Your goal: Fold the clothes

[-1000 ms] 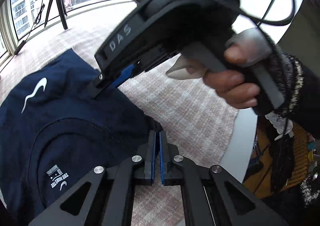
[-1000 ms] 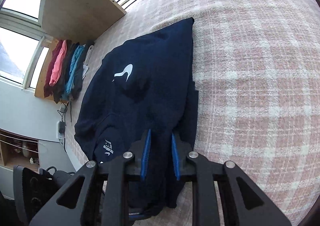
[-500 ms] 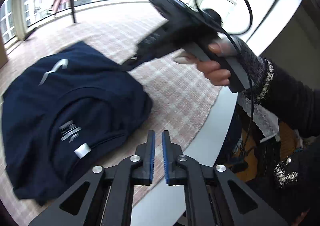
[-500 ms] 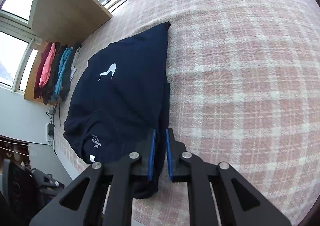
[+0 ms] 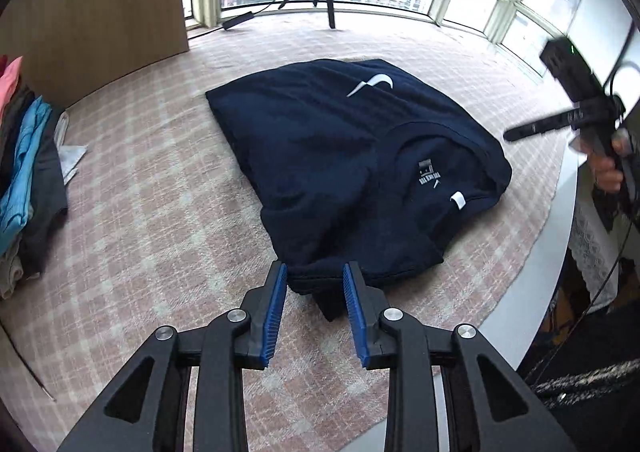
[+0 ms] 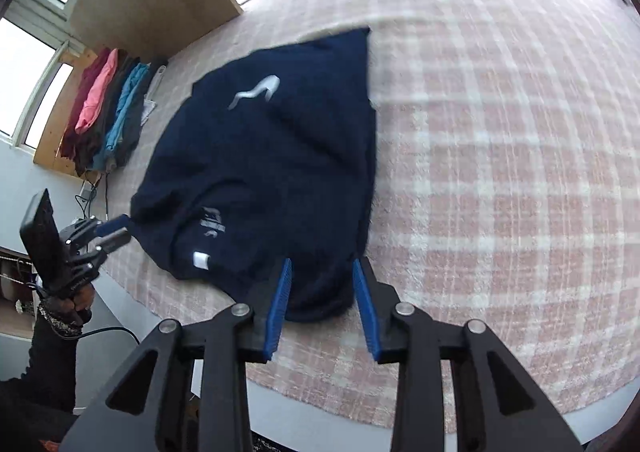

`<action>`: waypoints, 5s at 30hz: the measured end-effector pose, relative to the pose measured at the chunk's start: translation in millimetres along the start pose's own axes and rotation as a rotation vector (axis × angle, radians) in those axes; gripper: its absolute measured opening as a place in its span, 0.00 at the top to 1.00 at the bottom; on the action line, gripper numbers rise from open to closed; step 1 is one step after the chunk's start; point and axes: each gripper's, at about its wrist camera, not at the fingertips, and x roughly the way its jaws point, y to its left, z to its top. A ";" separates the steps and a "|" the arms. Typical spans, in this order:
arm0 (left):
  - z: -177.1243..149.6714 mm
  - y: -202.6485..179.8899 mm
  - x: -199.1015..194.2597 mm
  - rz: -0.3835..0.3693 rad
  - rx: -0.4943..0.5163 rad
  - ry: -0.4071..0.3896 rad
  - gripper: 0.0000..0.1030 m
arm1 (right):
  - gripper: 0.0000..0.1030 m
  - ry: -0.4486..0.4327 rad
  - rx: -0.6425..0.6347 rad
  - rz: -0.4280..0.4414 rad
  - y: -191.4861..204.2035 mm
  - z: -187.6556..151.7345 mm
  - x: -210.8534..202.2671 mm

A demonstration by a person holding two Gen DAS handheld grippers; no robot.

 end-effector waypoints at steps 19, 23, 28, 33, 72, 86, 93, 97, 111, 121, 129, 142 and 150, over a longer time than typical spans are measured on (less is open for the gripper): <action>-10.5 14.5 4.9 -0.075 0.082 -0.061 0.65 | 0.68 0.164 -0.243 0.026 144.9 97.3 157.2; -8.2 21.5 13.0 -0.135 0.040 -0.034 0.88 | 0.68 0.148 -0.255 0.030 150.5 103.4 160.3; -6.4 23.1 0.1 -0.232 0.000 -0.038 0.91 | 0.68 0.159 -0.275 -0.007 153.8 104.5 171.0; -15.8 34.1 -10.3 -0.333 -0.126 -0.073 0.91 | 0.68 0.162 -0.275 -0.012 148.5 103.9 188.2; 30.2 16.7 -56.6 -0.118 0.063 0.057 0.73 | 0.88 0.040 0.057 -0.055 -49.0 -33.4 2.1; 79.4 53.0 -13.2 -0.020 -0.104 0.070 0.59 | 0.65 -0.076 -0.113 -0.084 -11.8 134.1 74.5; 132.0 142.7 12.8 -0.037 -0.327 0.034 0.54 | 0.65 -0.058 0.004 -0.038 -75.0 137.2 98.7; 145.8 163.6 45.7 -0.066 -0.362 0.081 0.54 | 0.65 -0.071 -0.010 0.035 -84.9 134.7 105.8; 160.9 159.7 63.8 -0.115 -0.275 0.090 0.83 | 0.71 -0.069 -0.125 0.067 -74.4 139.9 115.0; 156.6 147.9 30.7 -0.020 -0.211 -0.005 0.92 | 0.92 -0.173 0.028 0.148 -88.8 134.4 92.4; 161.4 134.0 56.2 0.123 -0.132 0.060 0.85 | 0.88 -0.140 0.006 -0.048 -74.9 140.9 105.5; 93.8 106.1 -30.0 -0.087 -0.197 0.058 0.80 | 0.79 -0.096 -0.361 0.157 72.7 106.9 103.8; 45.3 93.6 -29.3 -0.055 -0.312 0.135 0.71 | 0.79 0.039 -0.410 0.102 96.3 69.6 129.9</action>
